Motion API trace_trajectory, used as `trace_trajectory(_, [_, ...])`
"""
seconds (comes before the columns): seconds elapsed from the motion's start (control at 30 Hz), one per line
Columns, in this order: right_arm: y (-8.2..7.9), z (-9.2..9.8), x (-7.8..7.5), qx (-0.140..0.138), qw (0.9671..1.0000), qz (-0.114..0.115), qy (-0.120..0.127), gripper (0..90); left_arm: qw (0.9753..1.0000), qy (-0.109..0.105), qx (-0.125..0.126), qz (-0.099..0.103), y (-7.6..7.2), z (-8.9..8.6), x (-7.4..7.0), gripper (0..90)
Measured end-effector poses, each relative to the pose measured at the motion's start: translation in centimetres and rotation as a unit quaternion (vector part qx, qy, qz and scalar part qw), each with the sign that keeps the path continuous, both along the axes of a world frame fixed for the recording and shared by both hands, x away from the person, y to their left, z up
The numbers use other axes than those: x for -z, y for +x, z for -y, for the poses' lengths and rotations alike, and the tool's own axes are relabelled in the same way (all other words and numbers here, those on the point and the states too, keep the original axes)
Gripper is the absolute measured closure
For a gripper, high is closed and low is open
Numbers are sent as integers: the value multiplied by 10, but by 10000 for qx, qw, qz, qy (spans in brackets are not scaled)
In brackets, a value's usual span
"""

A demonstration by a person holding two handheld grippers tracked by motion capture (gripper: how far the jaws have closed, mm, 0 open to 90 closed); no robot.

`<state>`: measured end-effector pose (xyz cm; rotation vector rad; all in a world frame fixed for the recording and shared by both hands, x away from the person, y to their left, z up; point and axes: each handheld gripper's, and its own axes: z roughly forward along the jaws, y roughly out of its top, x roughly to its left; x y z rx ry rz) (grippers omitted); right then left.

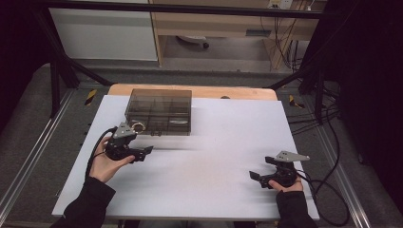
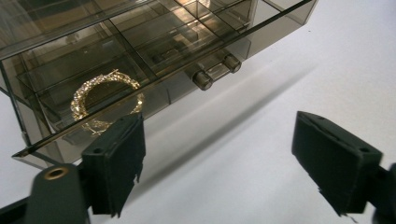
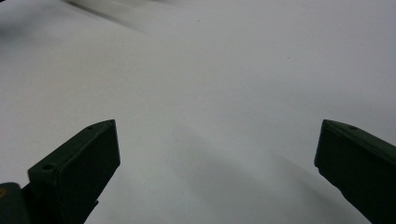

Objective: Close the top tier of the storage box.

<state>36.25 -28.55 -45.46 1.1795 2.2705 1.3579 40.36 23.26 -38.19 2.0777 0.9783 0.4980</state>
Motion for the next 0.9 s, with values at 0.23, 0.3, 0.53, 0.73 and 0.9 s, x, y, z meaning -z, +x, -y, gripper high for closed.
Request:
trace_trajectory(0.23, [0, 0, 0, -5, 10000, -6, -3, 6, 9999, 9, -4, -135, 2, 1, 5, 355])
trace_trajectory(0.3, [0, 0, 0, -15, 10000, 0, -13, 6, 9998, 5, -5, -183, 3, 1, 7, 407])
trace_trajectory(0.53, [0, 0, 0, -19, 10000, 2, -13, 6, 9996, -58, 45, -287, 5, 3, 8, 580])
trace_trajectory(0.73, [0, 0, 0, -14, 10000, -1, -14, 6, 9997, -71, -3, -222, 9, 4, 8, 683])
trace_trajectory(0.9, [0, 1, 0, -15, 10000, 6, -4, 6, 9999, -7, -21, -170, 11, 6, 8, 759])
